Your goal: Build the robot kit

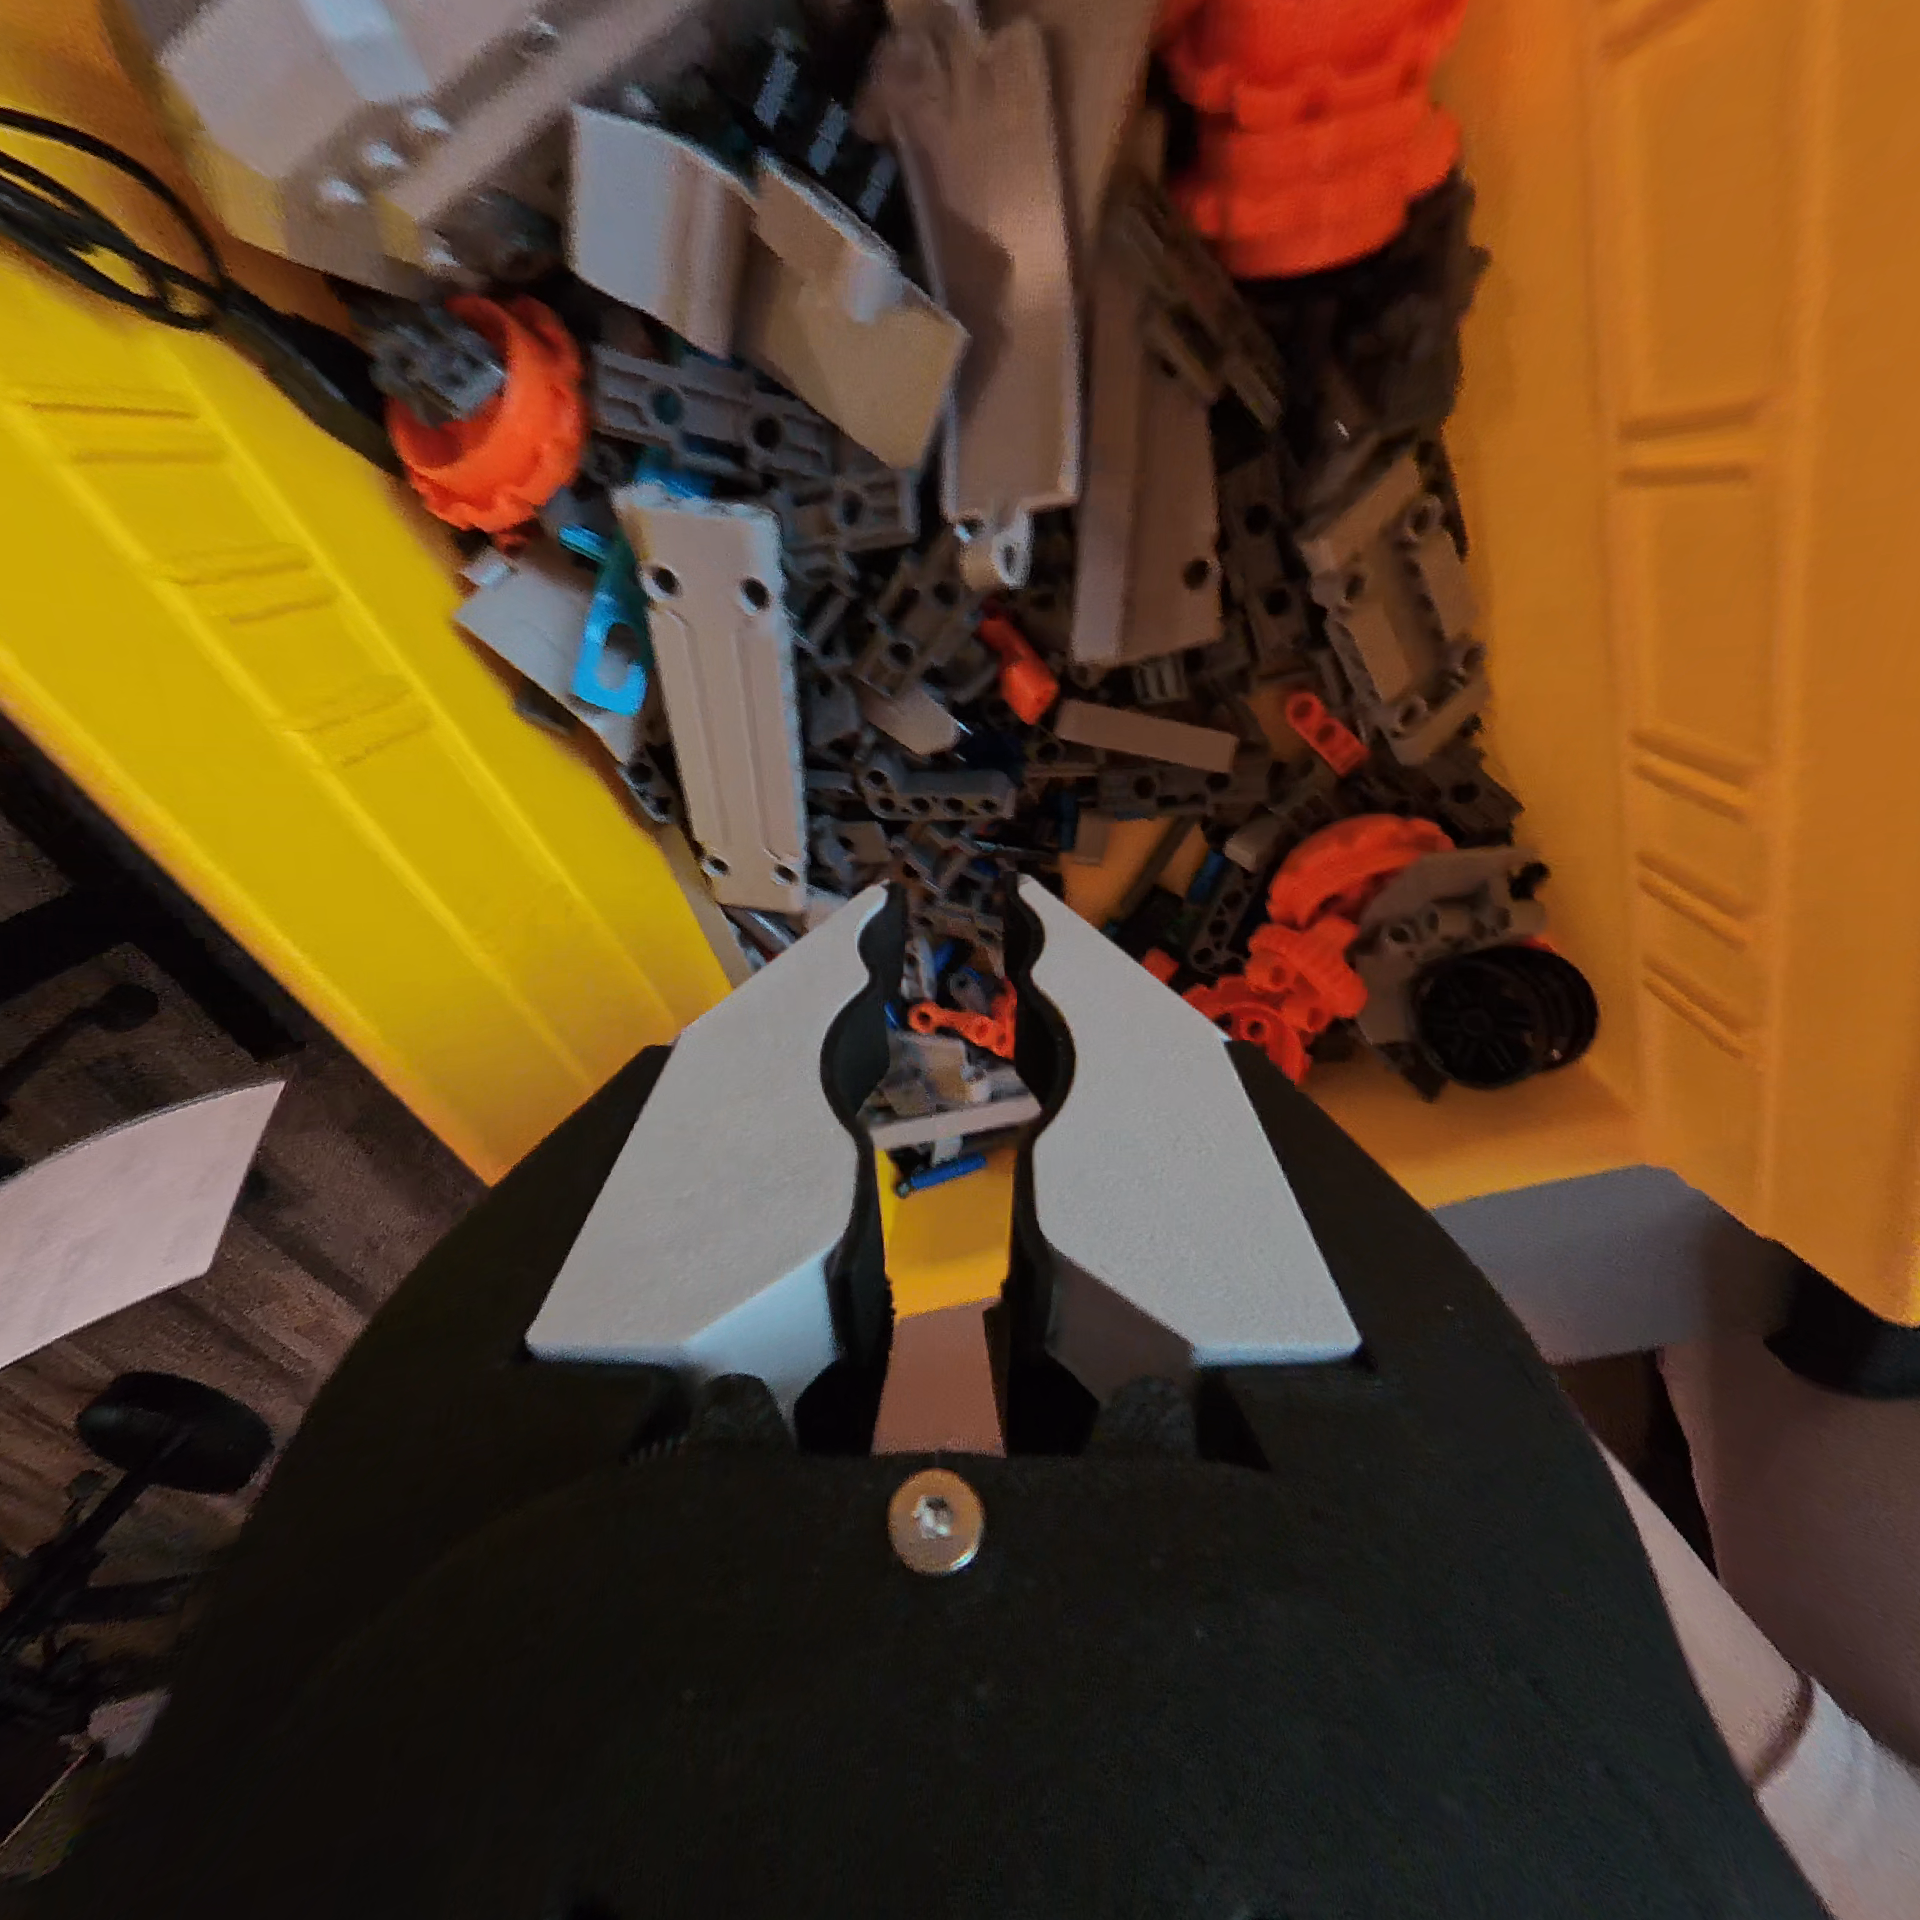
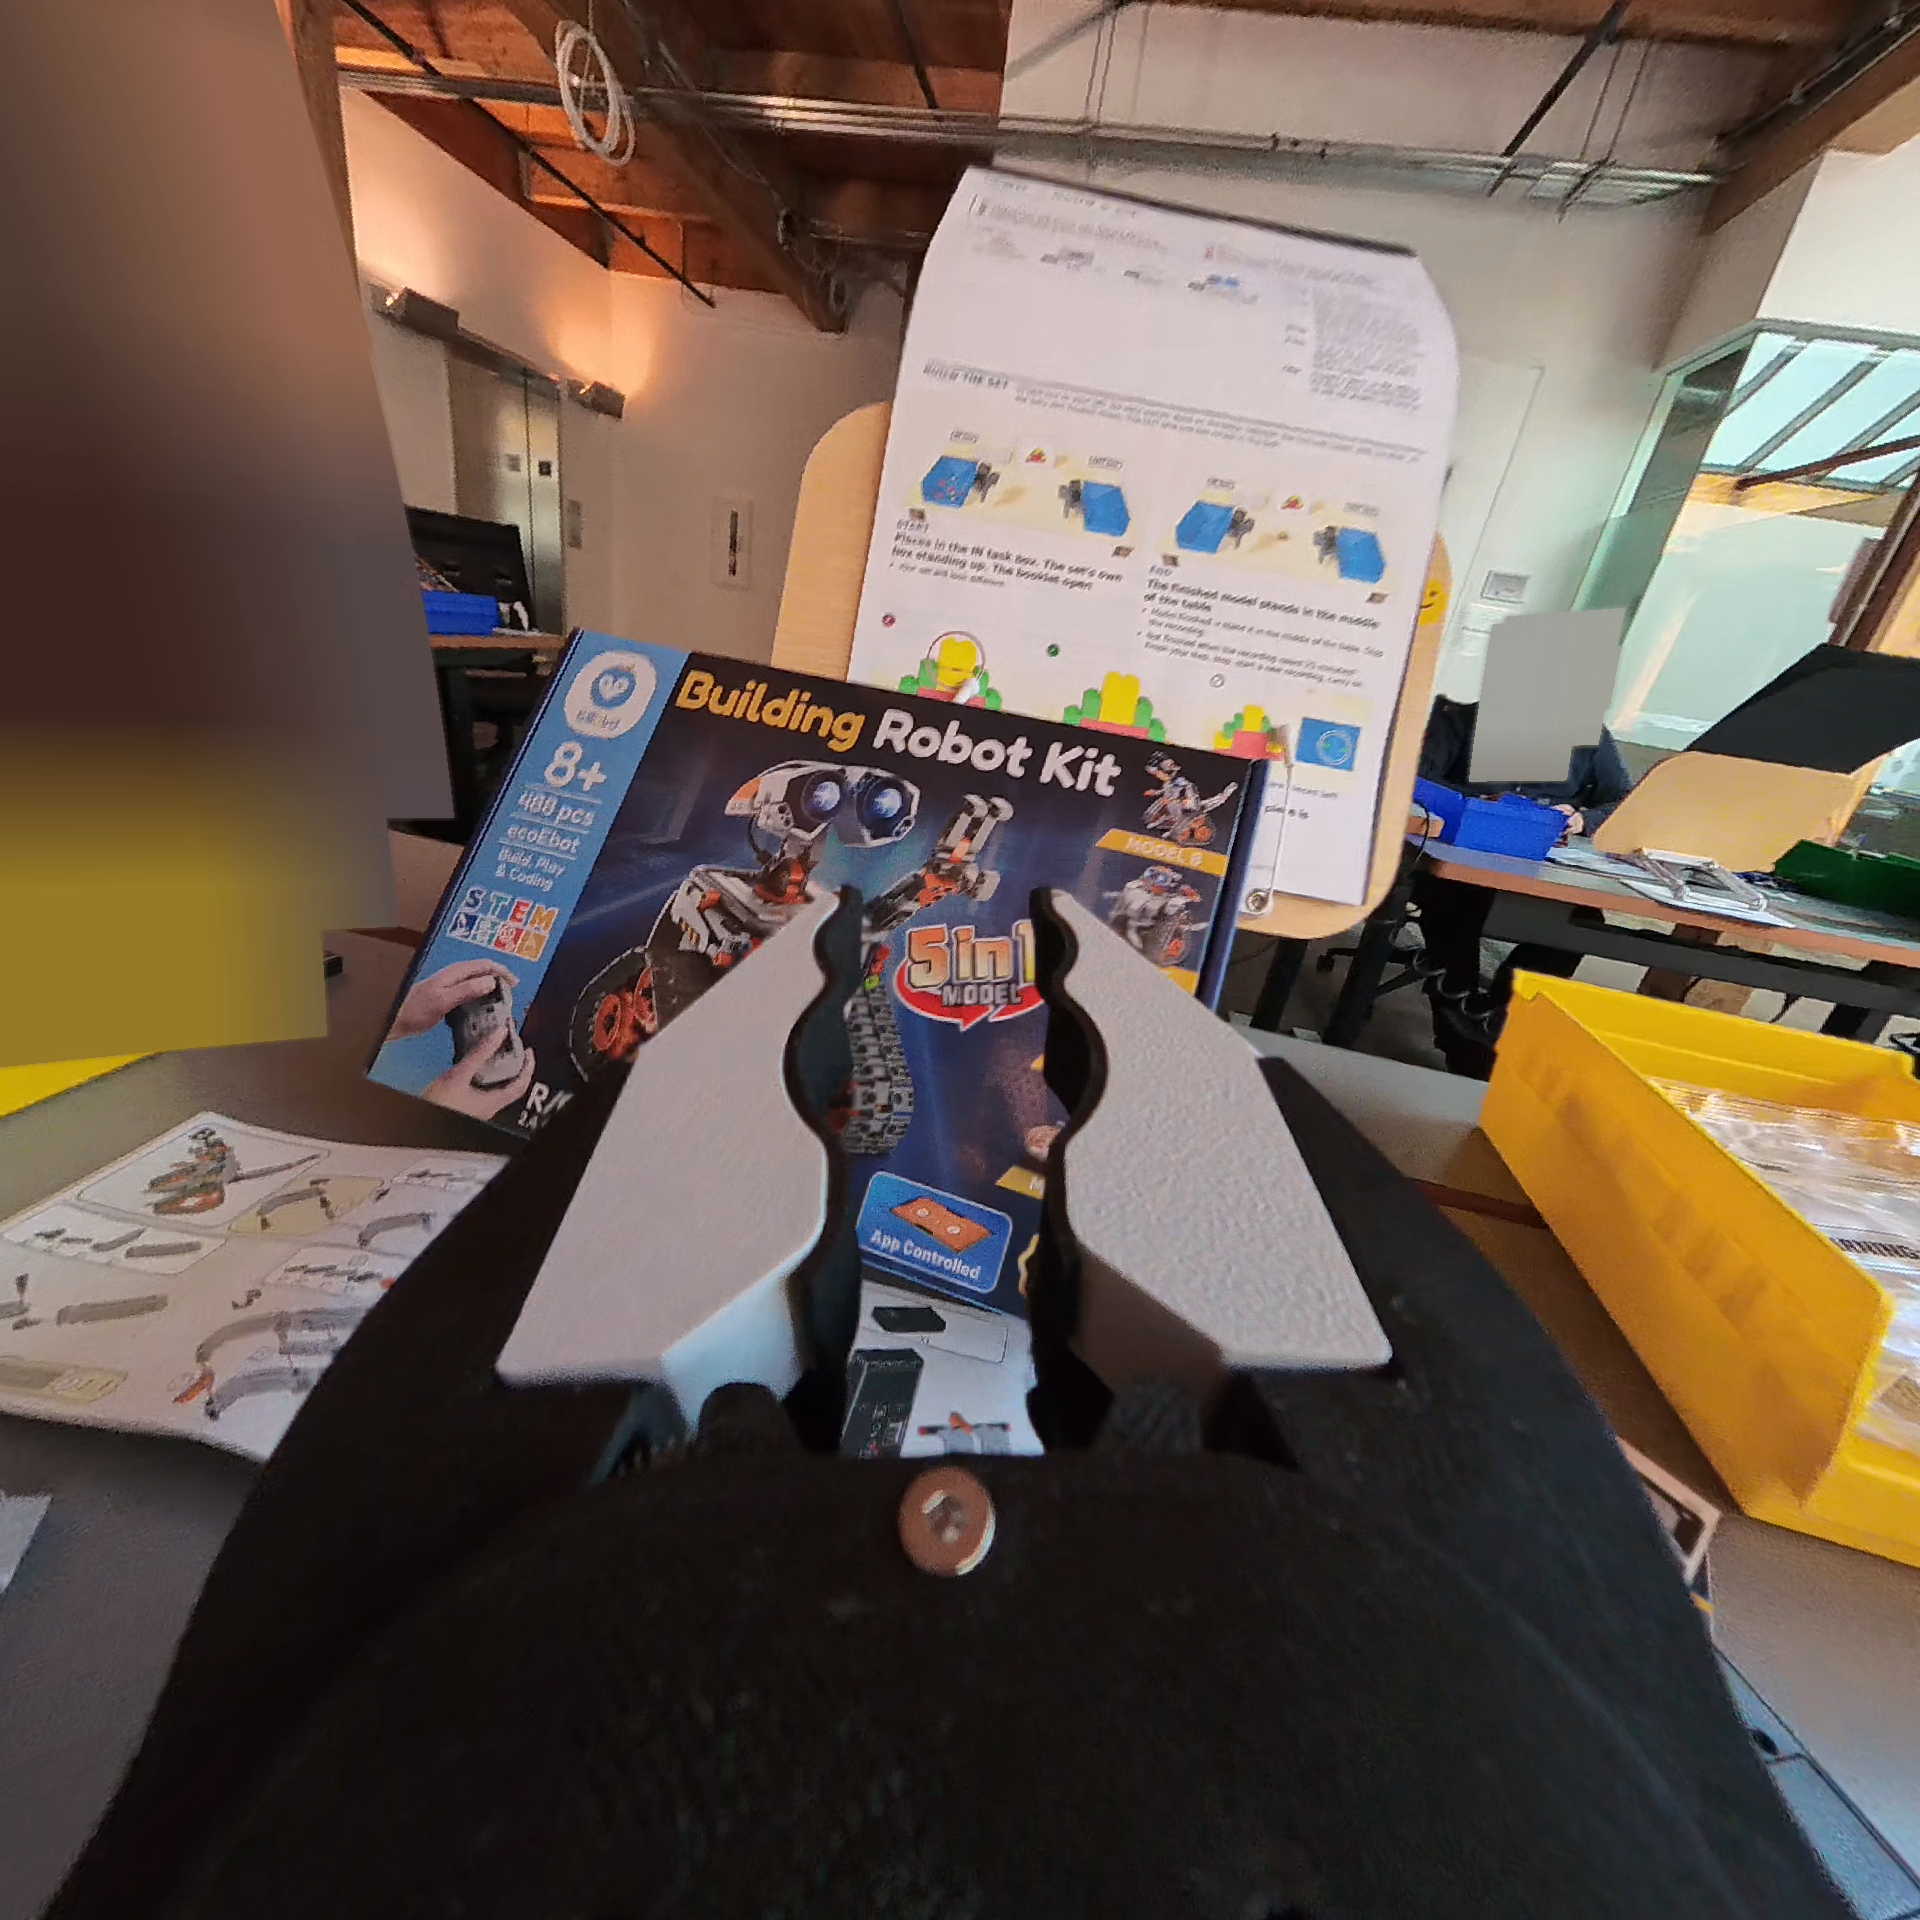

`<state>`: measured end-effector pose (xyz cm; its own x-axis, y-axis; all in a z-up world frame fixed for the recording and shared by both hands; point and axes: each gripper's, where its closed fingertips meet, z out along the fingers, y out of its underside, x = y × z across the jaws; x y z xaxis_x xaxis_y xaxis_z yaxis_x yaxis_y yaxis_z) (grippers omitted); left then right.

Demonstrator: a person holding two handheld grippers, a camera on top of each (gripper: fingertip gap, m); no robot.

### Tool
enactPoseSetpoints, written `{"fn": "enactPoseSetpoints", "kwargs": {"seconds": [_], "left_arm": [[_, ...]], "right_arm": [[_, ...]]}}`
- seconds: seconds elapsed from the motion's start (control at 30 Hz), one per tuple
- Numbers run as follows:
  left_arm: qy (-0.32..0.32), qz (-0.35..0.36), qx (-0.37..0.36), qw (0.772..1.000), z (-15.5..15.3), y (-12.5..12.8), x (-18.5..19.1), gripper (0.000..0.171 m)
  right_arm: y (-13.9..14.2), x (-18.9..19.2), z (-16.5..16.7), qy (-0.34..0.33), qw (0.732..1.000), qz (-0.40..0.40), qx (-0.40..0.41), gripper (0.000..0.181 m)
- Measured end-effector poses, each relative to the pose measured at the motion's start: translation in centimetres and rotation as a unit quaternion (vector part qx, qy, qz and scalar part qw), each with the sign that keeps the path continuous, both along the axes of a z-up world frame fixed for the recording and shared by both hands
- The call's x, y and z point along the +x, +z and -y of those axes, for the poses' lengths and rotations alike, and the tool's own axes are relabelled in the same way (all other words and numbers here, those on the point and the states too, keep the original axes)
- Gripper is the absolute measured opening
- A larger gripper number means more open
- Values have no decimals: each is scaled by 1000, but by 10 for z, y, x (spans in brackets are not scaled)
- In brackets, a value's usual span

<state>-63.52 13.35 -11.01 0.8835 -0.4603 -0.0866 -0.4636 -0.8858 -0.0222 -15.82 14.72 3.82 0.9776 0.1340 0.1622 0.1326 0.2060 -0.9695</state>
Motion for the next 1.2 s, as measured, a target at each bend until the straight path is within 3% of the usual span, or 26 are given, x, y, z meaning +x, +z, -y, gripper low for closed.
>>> {"fn": "enactPoseSetpoints", "kwargs": {"seconds": [0.13,0.3,0.57,0.77,0.93,1.03,1.1,1.2], "left_arm": [[34,19,72,997,-36,6,-11,27],[62,88,120,987,-59,13,-4,45],[81,97,81,989,-60,-6,-8,50],[88,106,88,987,-62,-5,-10,54],[114,113,101,982,-64,0,-20,67],[123,110,114,980,-64,5,-27,65],[120,111,114,980,-61,7,-28,50],[107,106,83,985,-49,2,-25,44]], "right_arm": [[-16,-13,-8,3,999,41,-20,32],[-11,-8,-6,-2,999,38,-11,32],[-7,2,-5,10,1000,-17,-19,31],[-11,-1,-7,22,999,-24,-27,32],[-14,-5,-8,30,999,-20,-33,32],[-17,-8,-9,38,998,-24,-39,32],[-20,-10,-10,43,998,-23,-44,32],[-22,-14,-11,49,997,-18,-48,32]]}}
